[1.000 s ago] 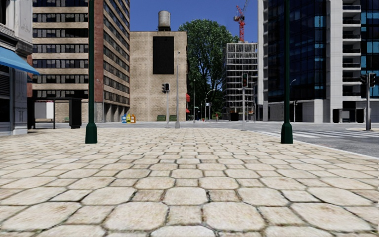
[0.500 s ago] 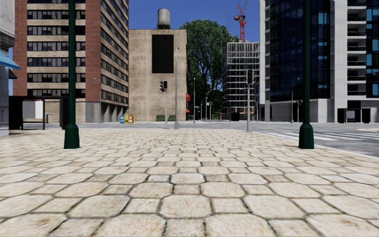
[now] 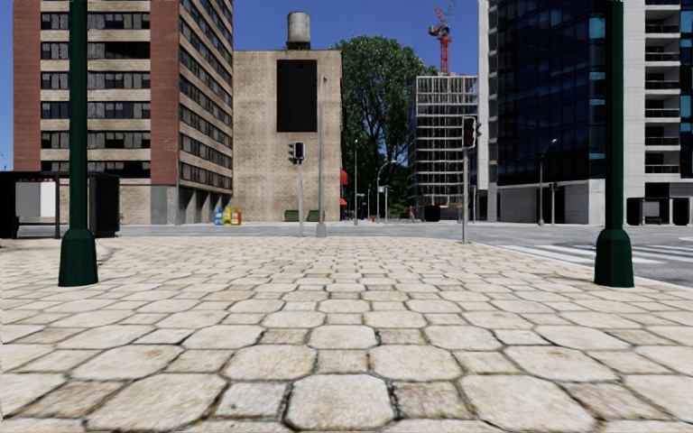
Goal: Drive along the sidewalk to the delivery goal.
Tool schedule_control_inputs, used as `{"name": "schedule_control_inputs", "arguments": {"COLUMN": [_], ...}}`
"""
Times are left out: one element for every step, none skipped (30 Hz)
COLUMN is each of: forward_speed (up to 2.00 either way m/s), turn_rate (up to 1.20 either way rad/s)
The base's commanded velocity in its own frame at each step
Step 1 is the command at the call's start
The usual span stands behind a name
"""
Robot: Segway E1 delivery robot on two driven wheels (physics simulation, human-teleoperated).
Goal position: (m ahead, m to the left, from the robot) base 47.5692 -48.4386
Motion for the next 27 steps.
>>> {"name": "schedule_control_inputs", "arguments": {"forward_speed": [2.00, 2.00, 2.00, 2.00, 2.00, 2.00, 2.00, 2.00, 2.00, 2.00, 2.00, 2.00, 2.00, 2.00, 2.00, 2.00, 2.00, 2.00, 2.00, 2.00, 2.00, 2.00, 2.00, 2.00, 2.00, 2.00, 2.00], "turn_rate": [0.00, 0.00, 0.00, 0.00, 0.00, 0.00, 0.00, 0.00, 0.00, 0.00, 0.00, 0.00, 0.00, 0.00, 0.00, 0.00, 0.00, 0.00, 0.00, 0.00, 0.00, 0.00, 0.00, 0.00, 0.00, 0.00, 0.00]}}
